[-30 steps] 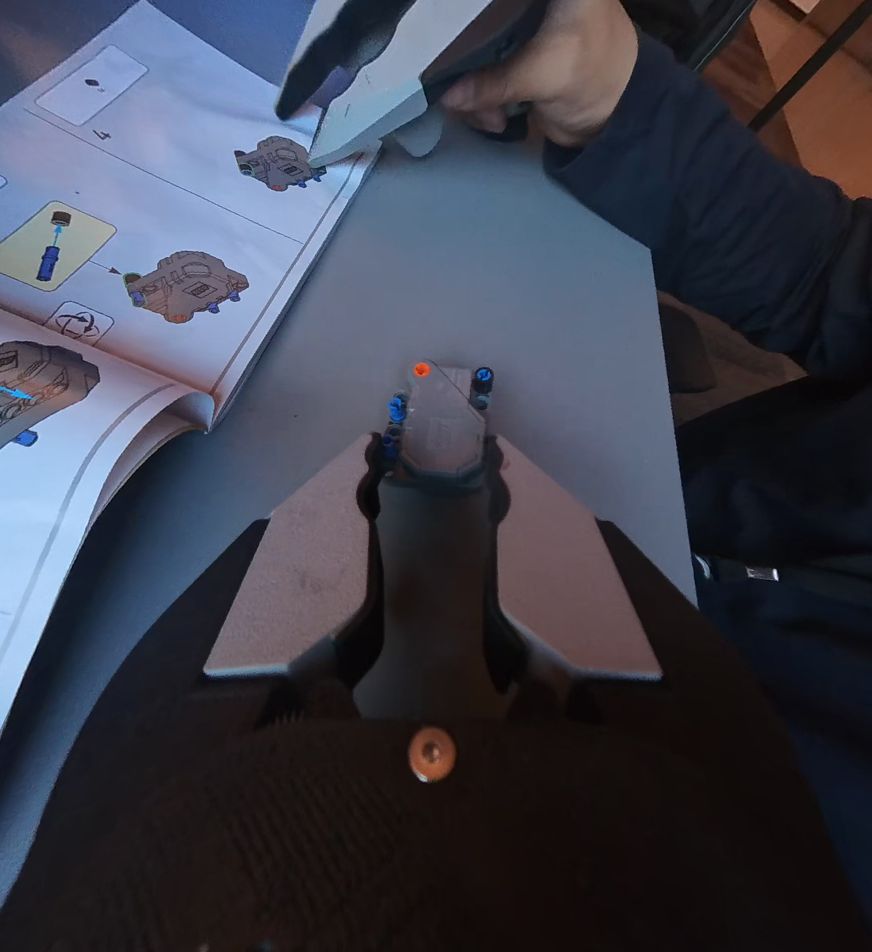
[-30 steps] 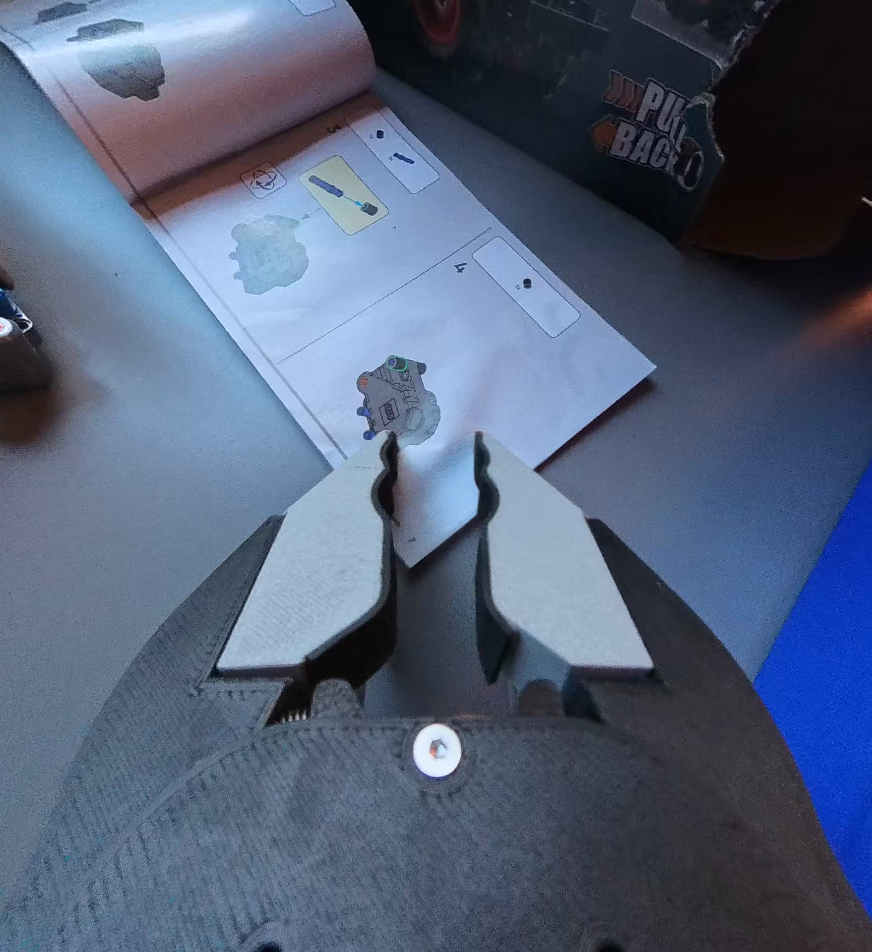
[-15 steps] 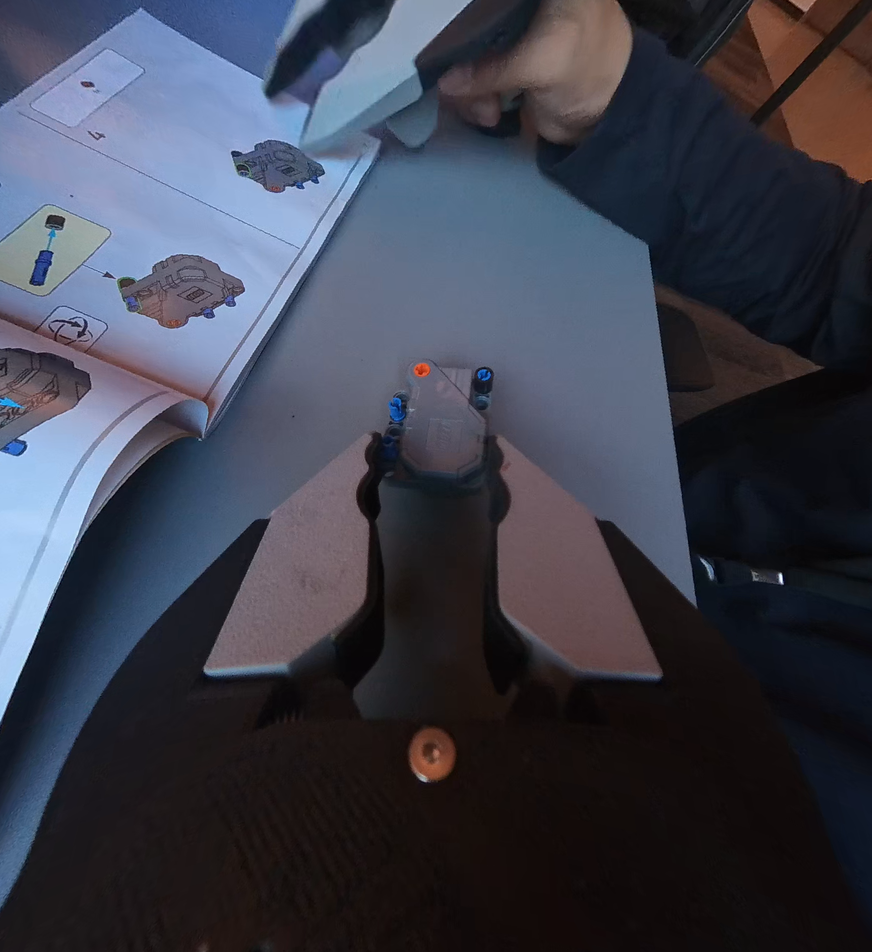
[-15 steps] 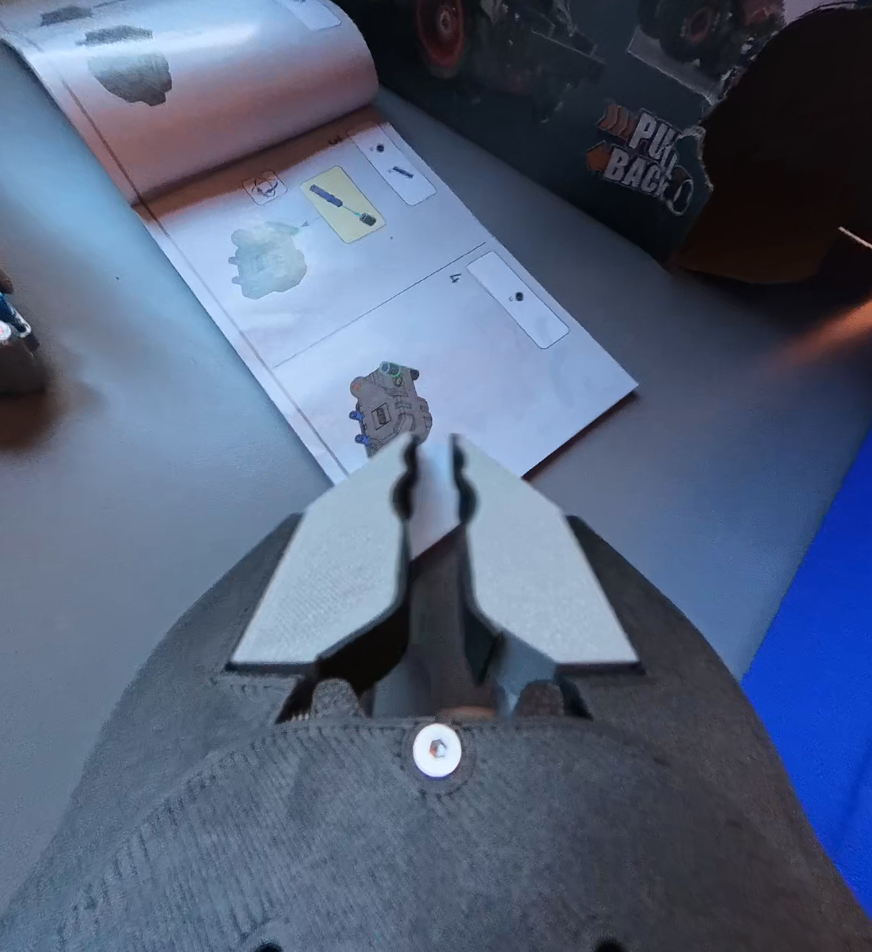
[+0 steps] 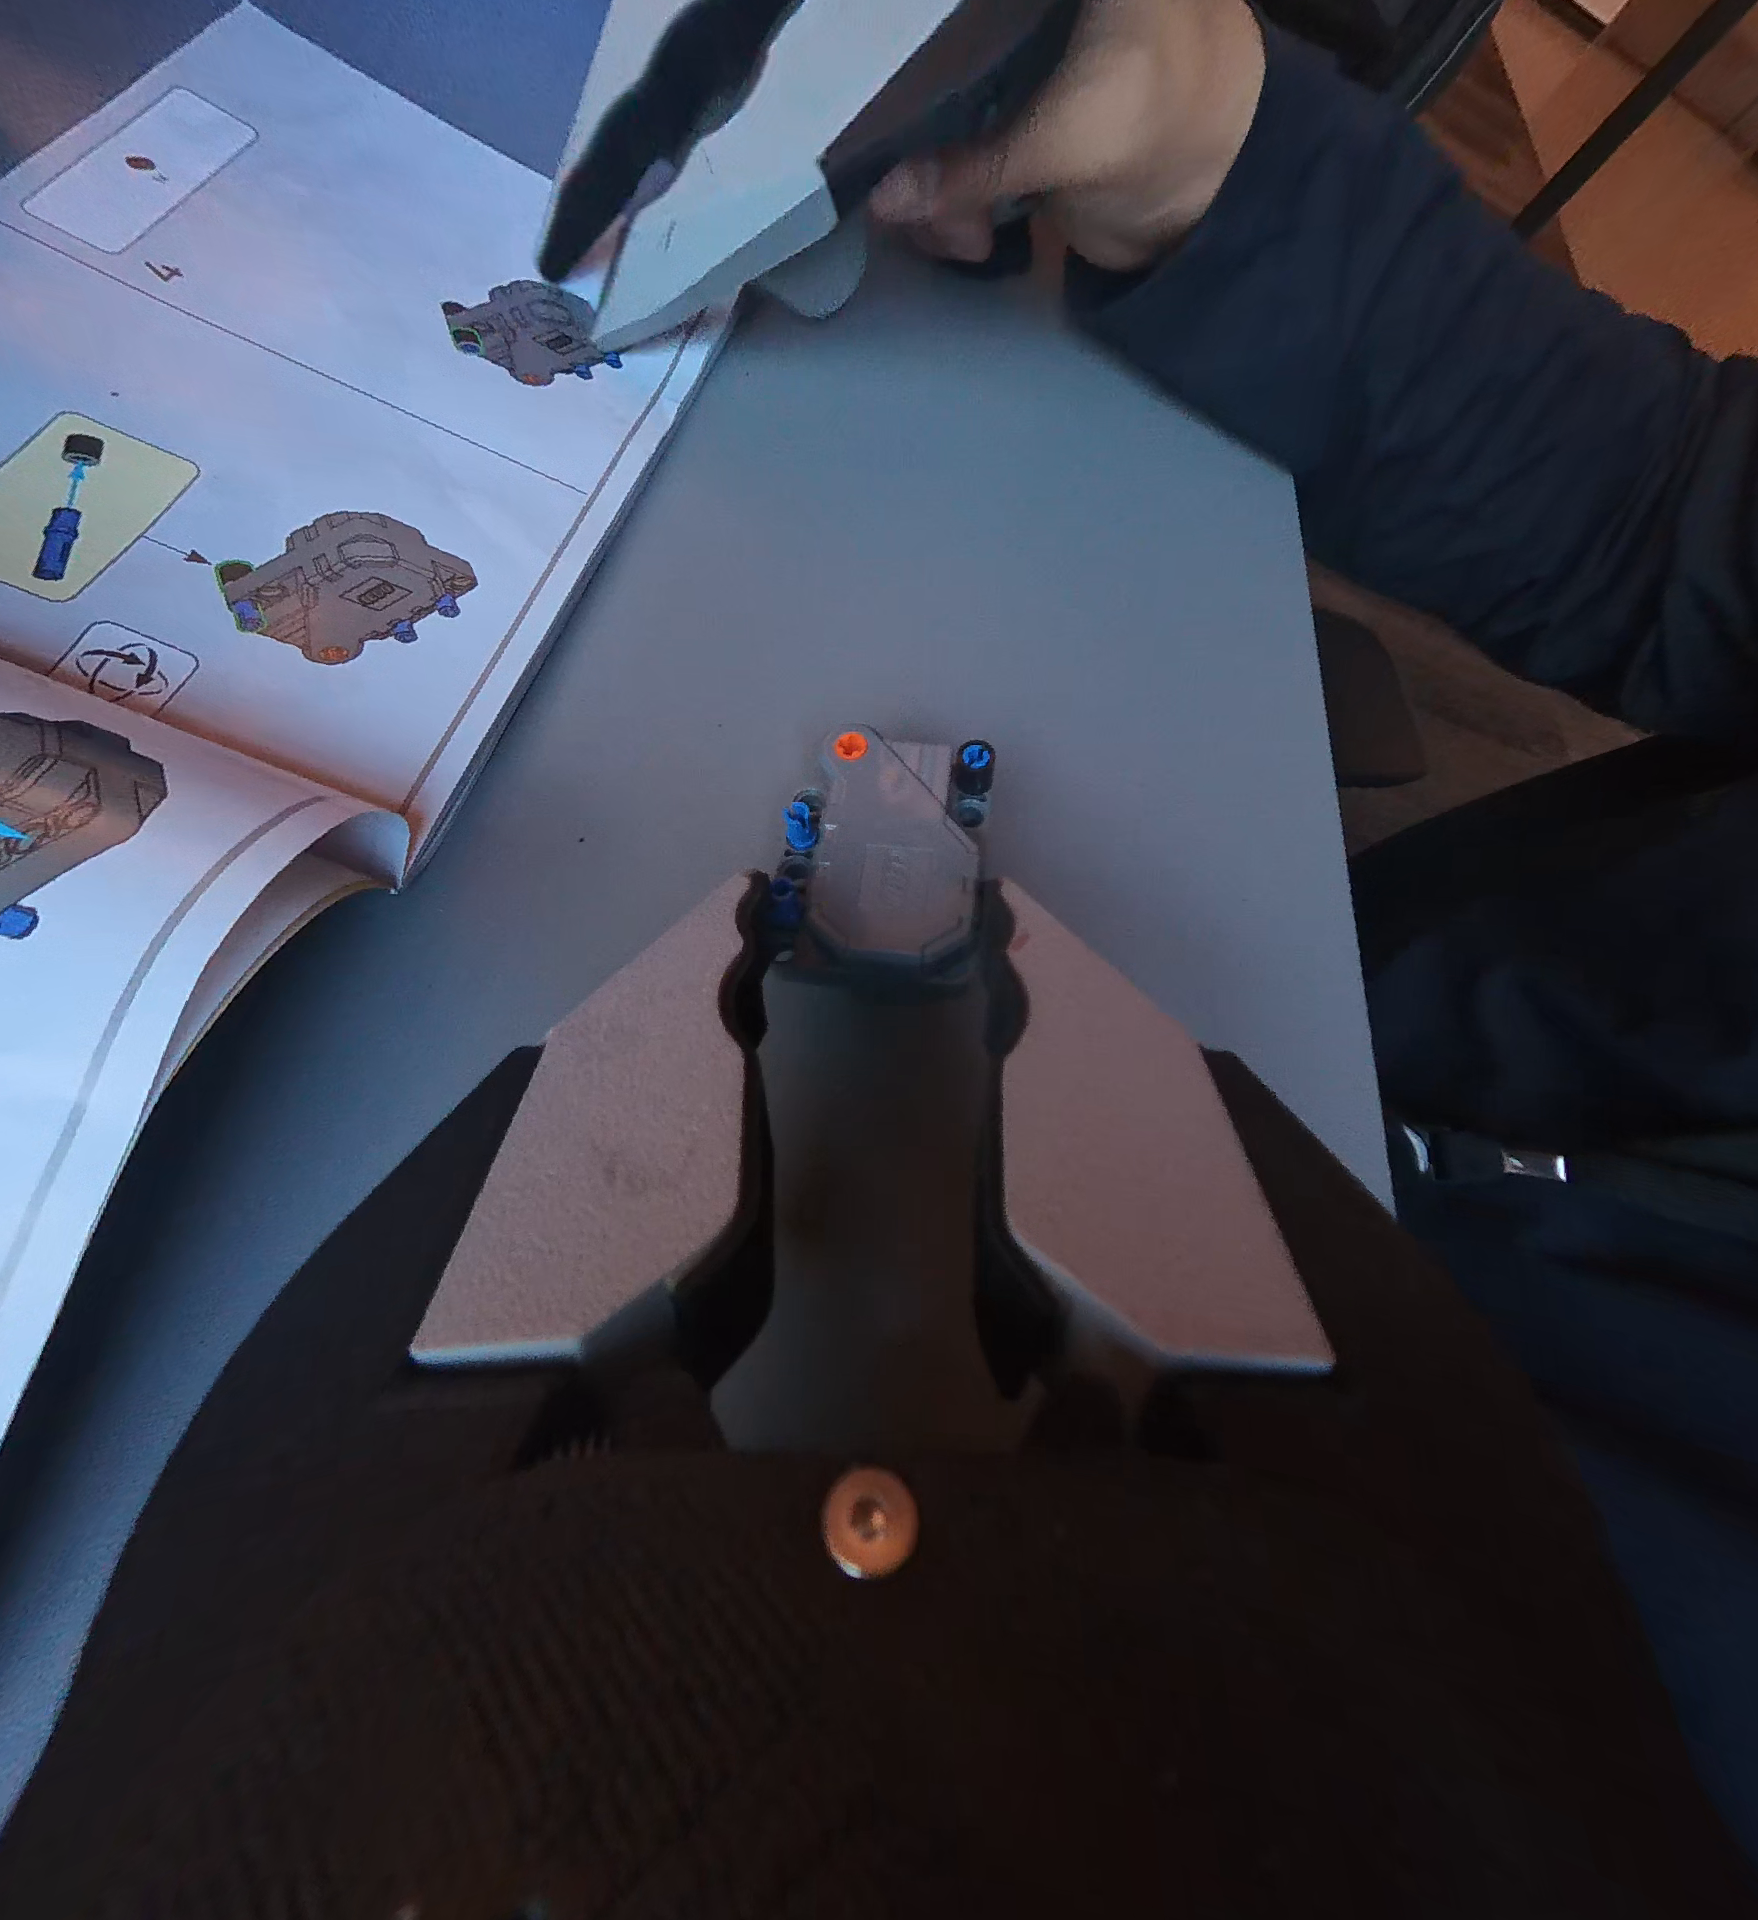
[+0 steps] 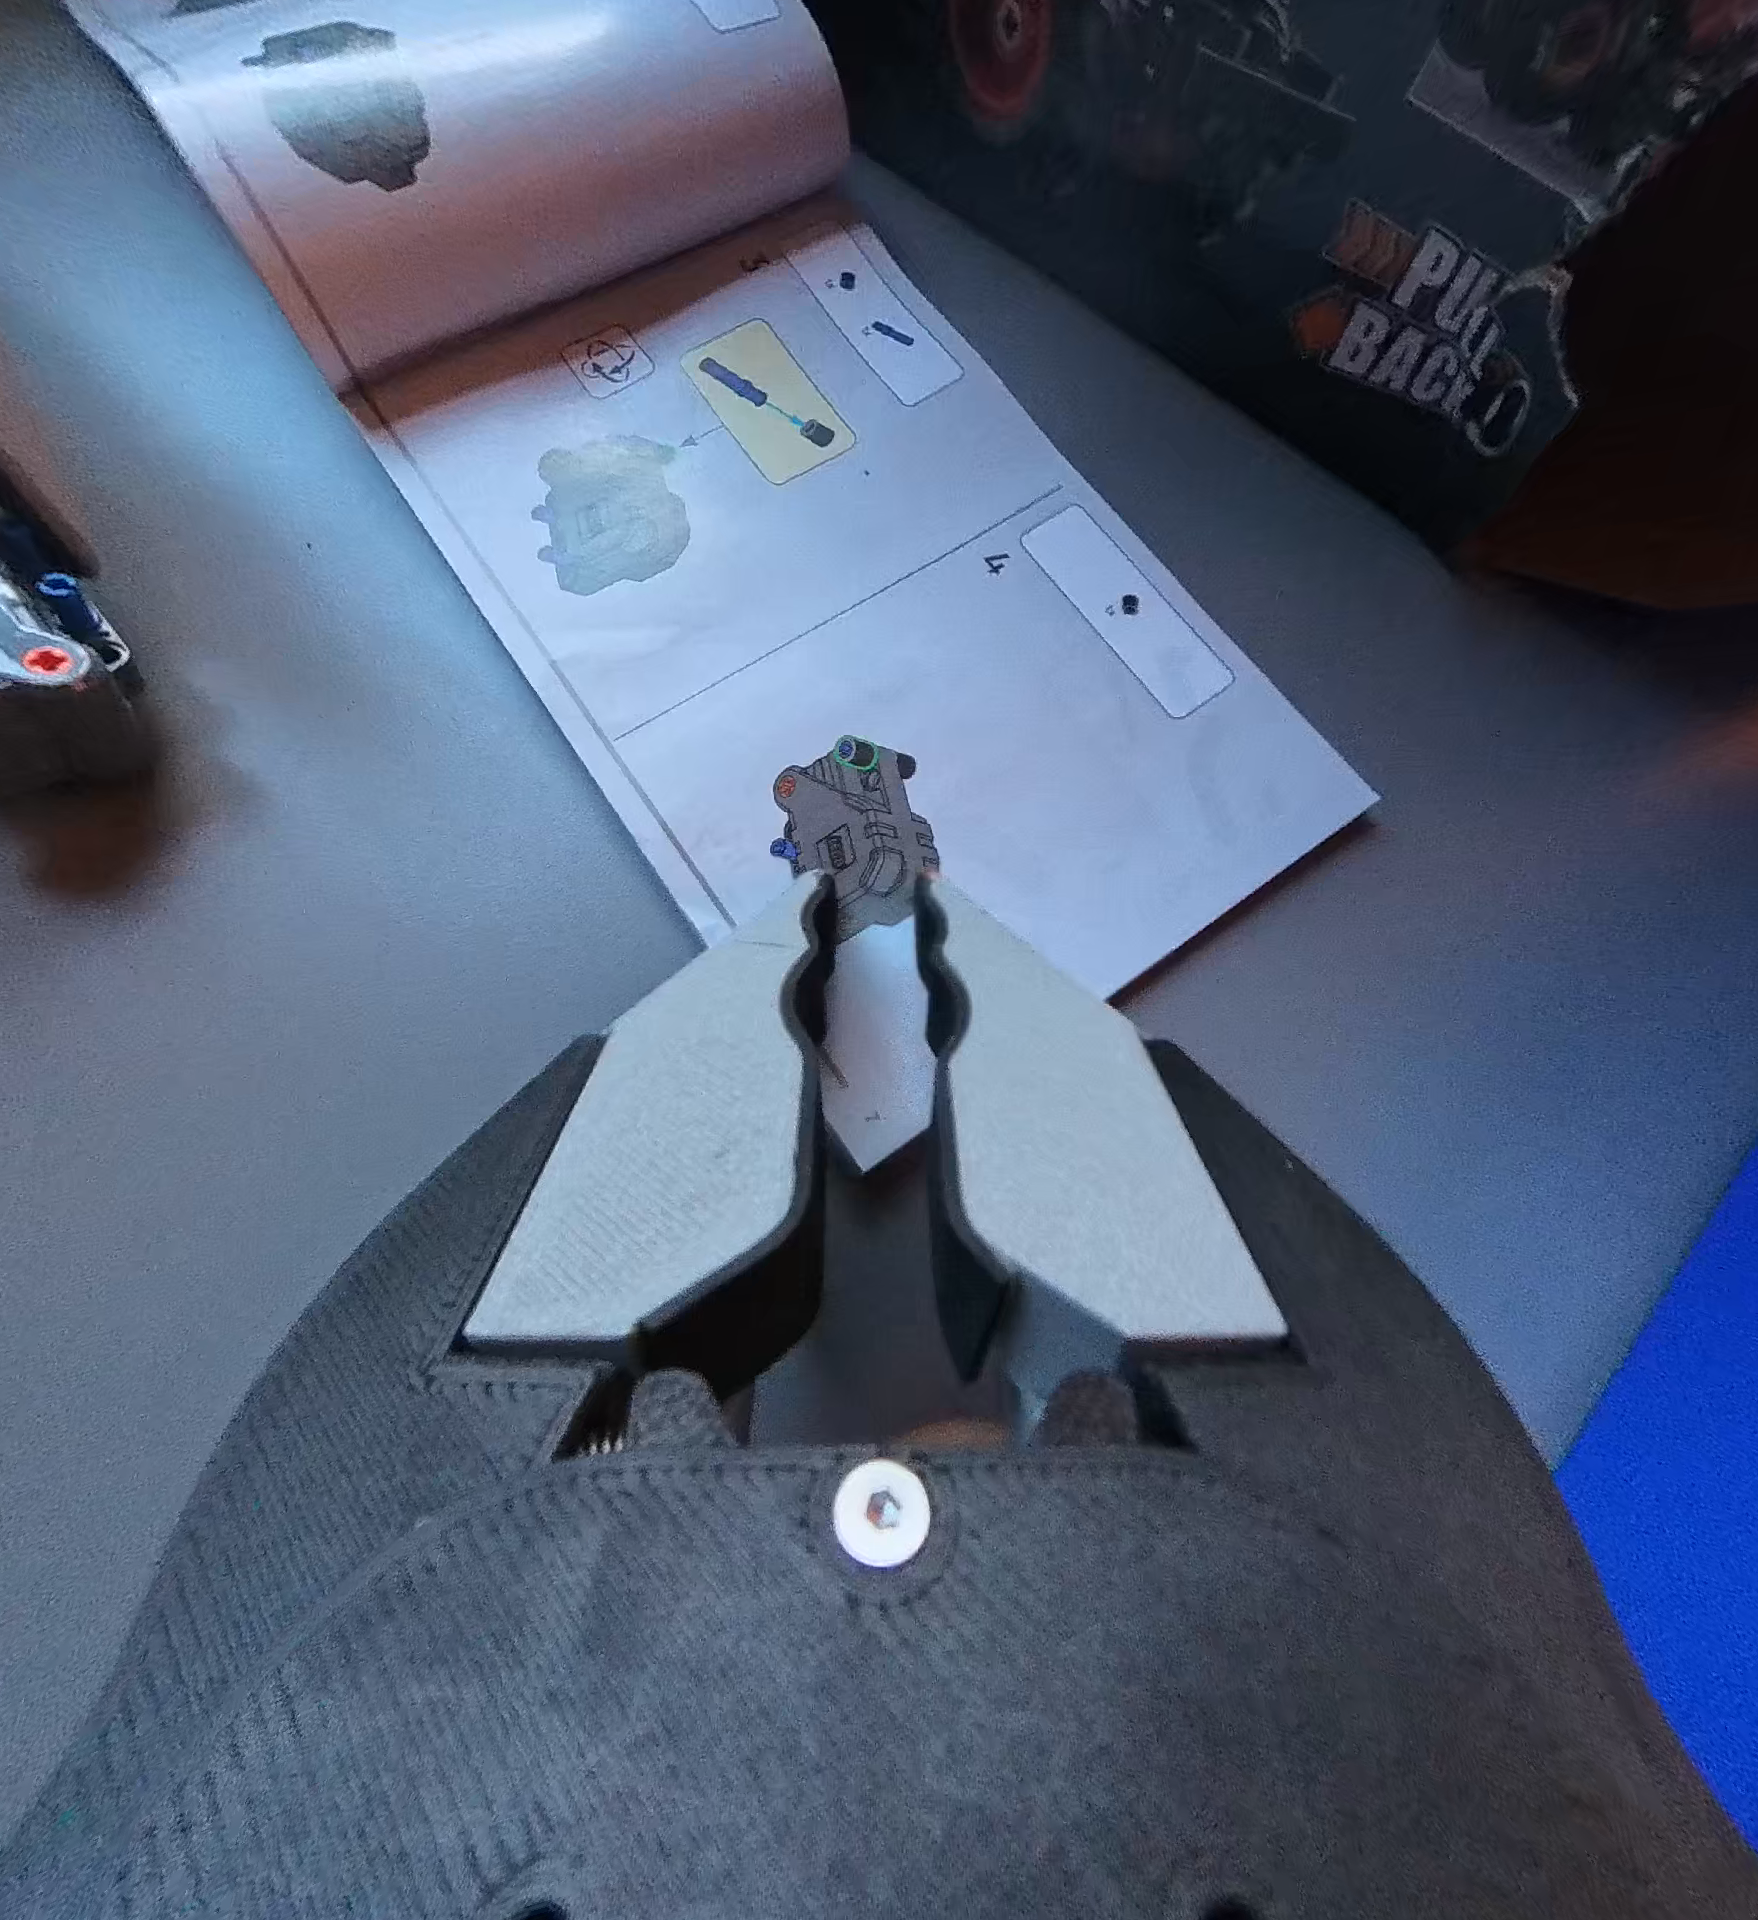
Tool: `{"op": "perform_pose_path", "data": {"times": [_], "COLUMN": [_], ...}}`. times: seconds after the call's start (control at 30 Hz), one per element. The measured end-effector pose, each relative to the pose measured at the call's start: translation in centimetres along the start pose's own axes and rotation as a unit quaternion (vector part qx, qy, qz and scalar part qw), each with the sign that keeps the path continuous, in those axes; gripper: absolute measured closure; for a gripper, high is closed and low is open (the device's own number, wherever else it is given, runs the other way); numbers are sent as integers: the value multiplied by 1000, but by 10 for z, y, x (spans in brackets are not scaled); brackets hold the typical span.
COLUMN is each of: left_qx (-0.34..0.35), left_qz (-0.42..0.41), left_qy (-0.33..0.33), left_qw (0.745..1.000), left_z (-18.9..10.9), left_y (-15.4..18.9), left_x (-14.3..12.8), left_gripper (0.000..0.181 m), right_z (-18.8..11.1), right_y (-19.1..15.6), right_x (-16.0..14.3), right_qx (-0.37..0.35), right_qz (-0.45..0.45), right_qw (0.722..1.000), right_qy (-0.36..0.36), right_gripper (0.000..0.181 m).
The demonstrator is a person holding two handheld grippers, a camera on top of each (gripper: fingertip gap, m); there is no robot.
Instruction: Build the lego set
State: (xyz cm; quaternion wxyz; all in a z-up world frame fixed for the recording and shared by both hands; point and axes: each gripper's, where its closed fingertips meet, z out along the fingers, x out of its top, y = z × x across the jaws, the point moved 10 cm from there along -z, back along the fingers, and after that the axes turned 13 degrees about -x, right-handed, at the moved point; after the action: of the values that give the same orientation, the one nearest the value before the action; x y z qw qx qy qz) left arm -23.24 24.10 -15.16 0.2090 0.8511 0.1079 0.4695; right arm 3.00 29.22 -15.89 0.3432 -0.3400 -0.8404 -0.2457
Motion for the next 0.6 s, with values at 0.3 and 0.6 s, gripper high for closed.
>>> {"op": "perform_pose_path", "data": {"times": [0.3,0.6], "left_qx": [-2,-2], "left_qz": [1,1], "left_qy": [-1,-1], "left_qw": [1000,1000], "left_z": [0,0], "left_y": [1,1], "left_x": [0,0], "left_gripper": [144,144], "right_z": [3,5], "right_y": [4,4], "right_x": [2,5], "right_qx": [-17,-8], "right_qz": [15,17], "right_qw": [1000,1000], "right_qy": [-11,-24], "right_gripper": [122,137]}}
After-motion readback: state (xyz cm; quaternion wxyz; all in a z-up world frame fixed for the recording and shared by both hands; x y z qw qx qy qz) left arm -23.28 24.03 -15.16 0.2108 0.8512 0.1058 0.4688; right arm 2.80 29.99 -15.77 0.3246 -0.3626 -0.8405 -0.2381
